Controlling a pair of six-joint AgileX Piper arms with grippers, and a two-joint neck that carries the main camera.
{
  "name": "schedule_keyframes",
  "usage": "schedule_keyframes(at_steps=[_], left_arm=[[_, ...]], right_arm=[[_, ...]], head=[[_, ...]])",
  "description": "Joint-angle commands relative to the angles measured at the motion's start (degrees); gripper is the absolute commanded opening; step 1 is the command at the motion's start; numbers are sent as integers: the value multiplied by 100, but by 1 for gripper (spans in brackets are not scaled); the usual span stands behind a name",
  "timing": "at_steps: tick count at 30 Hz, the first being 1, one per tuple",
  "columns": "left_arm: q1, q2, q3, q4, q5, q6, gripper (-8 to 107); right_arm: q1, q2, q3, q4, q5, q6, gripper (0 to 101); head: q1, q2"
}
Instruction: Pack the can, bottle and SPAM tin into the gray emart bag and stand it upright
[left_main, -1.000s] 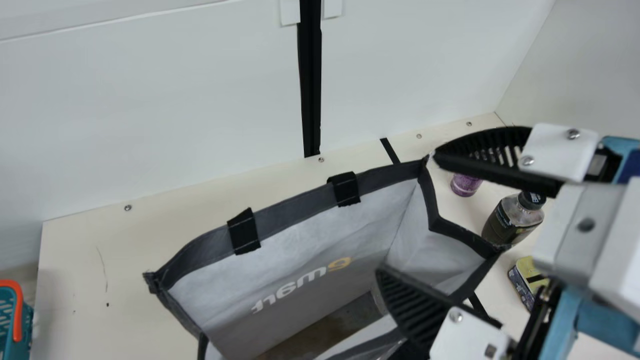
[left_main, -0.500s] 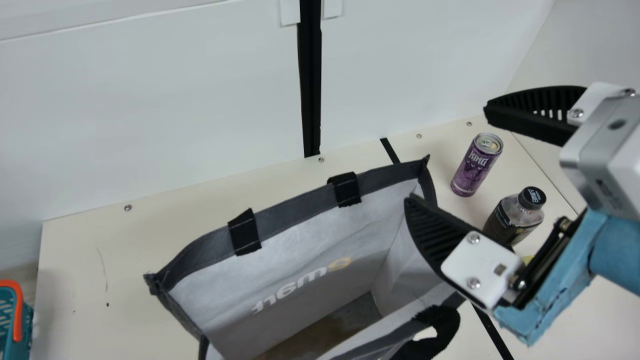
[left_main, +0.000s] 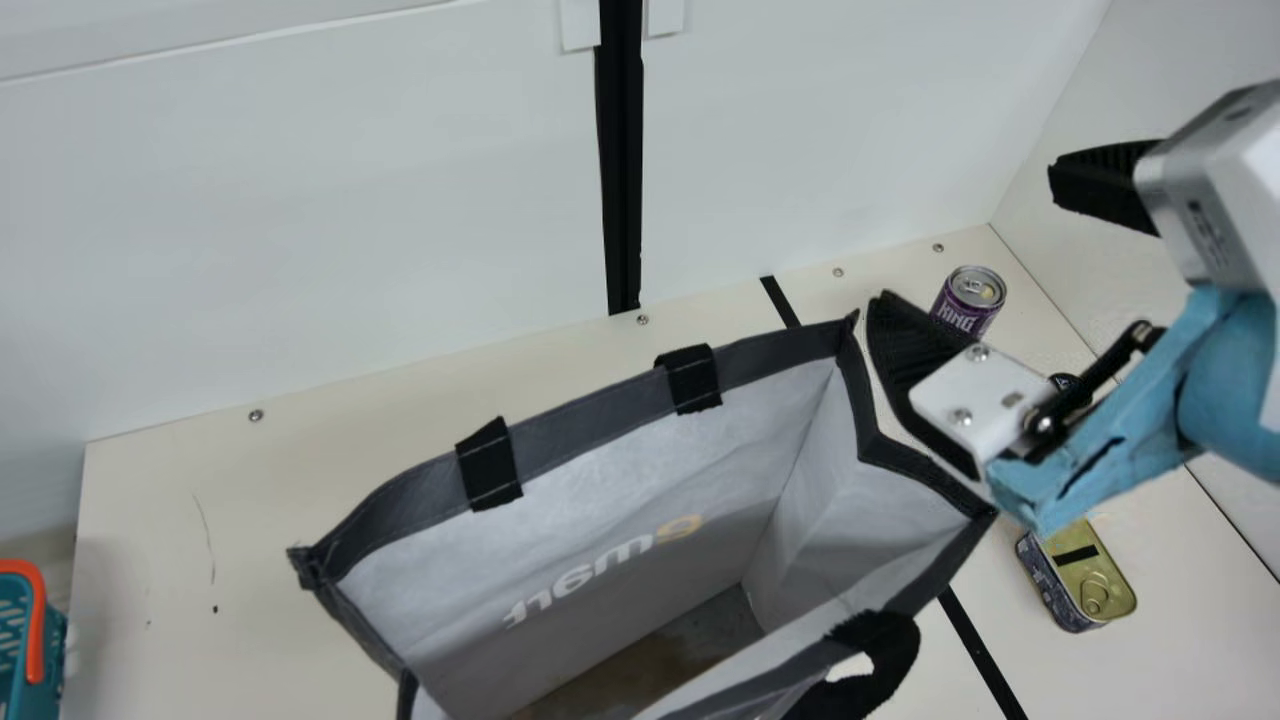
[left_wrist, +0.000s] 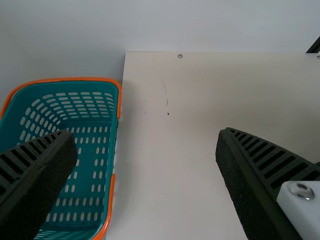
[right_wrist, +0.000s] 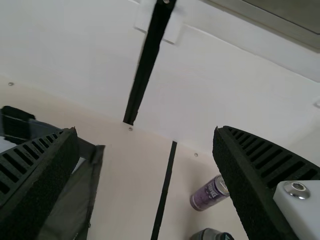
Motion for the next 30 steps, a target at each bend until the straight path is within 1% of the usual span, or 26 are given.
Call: schedule_keyframes(at_steps=[1, 8, 17, 30], left_arm=[[0, 0, 0, 0, 0, 0, 90], [0, 0, 0, 0, 0, 0, 90], [0, 0, 0, 0, 0, 0, 90], [0, 0, 0, 0, 0, 0, 90]], right_arm=[[-349, 31, 9, 67, 0, -43, 95], [-1153, 158, 87, 333, 0, -227, 95], [-2001, 255, 344, 542, 0, -426, 95], [-2835, 330, 871, 582, 0, -577, 95]], head=[[-130, -5], [-130, -5], [-130, -5], [-130, -5]])
